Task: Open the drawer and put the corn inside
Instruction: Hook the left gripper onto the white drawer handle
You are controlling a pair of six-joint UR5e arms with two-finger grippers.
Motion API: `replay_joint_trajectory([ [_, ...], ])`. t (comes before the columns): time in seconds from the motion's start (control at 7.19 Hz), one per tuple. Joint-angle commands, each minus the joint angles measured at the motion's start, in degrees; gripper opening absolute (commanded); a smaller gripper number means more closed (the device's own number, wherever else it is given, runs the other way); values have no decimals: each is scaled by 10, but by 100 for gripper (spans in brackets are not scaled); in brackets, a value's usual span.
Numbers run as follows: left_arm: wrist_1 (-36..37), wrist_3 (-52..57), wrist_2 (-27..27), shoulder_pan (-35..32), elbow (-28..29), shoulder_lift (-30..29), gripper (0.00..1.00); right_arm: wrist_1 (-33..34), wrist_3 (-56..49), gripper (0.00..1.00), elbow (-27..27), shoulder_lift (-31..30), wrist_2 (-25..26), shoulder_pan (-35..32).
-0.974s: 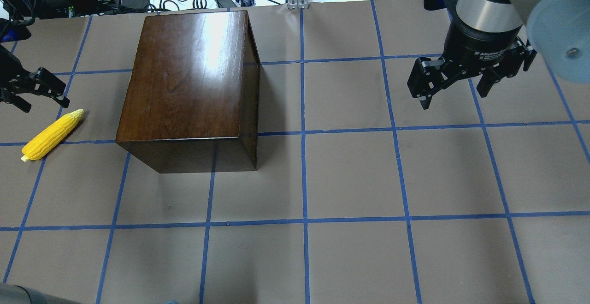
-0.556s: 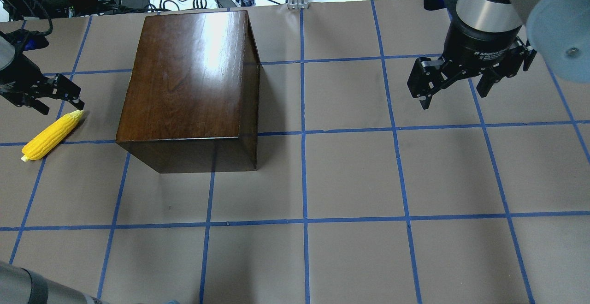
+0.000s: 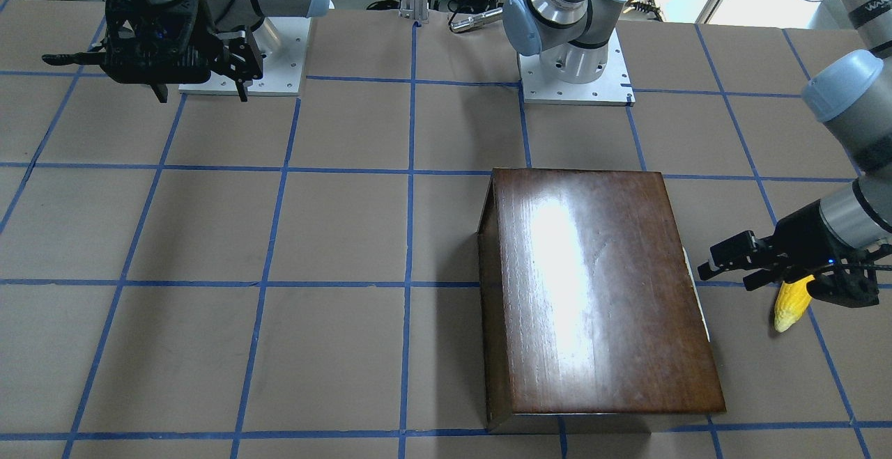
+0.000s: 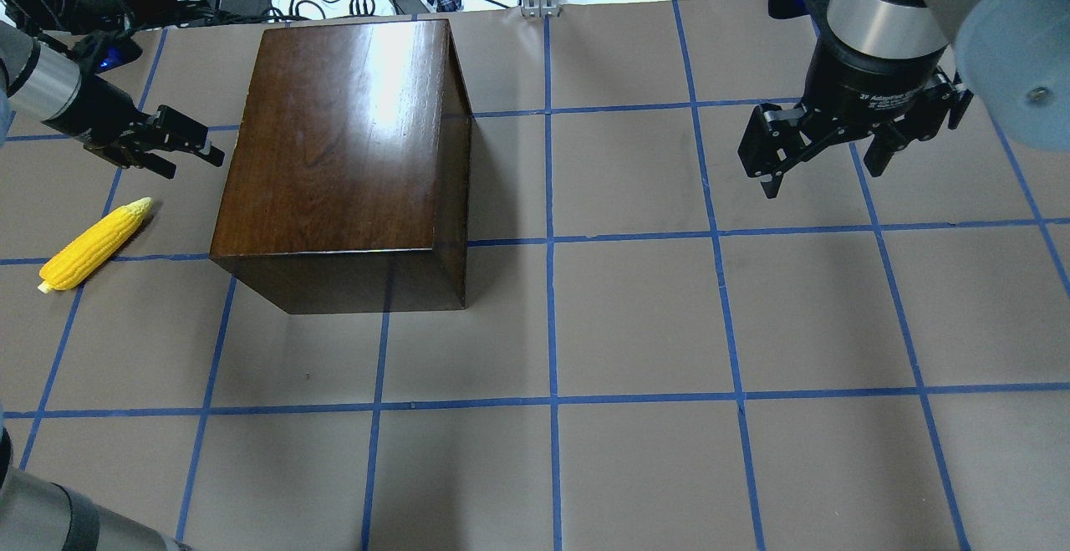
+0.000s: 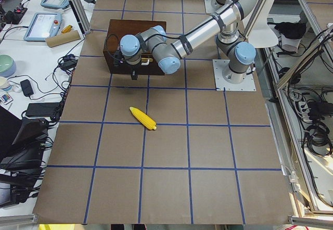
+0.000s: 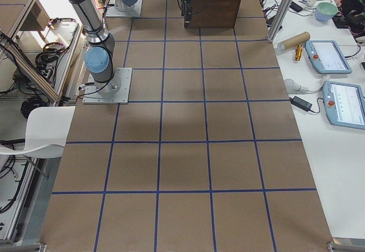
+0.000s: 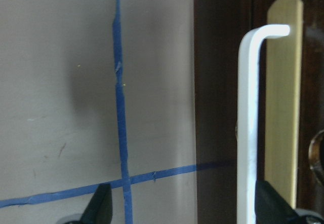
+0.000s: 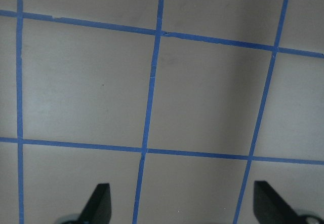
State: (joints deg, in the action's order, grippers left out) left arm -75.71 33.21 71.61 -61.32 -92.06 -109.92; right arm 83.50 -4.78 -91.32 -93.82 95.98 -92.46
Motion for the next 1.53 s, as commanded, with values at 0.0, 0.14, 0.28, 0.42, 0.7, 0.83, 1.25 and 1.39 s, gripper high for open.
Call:
replay_joint_trajectory([
  [0.0, -5, 6, -2, -5, 0, -6, 100, 0, 0, 100, 0, 0, 0, 0],
  [0.14, -4, 5, -3, -6, 0, -12, 100, 0, -1, 100, 0, 0, 0, 0],
  [0.28, -4, 5, -4, -7, 1, -15, 100, 0, -1, 100, 0, 0, 0, 0],
  [0.42, -3, 5, -4, -15, 2, -17, 100, 0, 0, 100, 0, 0, 0, 0],
  [0.7, -1, 3, -3, -16, 2, -26, 100, 0, 0, 100, 0, 0, 0, 0],
  [0.83, 0, 2, -3, -16, 2, -30, 100, 0, -1, 100, 0, 0, 0, 0],
  [1.25, 5, -3, -3, -16, 3, -42, 100, 0, 0, 100, 0, 0, 1, 0],
  [1.39, 4, -5, -3, -15, 4, -43, 100, 0, -1, 100, 0, 0, 0, 0],
])
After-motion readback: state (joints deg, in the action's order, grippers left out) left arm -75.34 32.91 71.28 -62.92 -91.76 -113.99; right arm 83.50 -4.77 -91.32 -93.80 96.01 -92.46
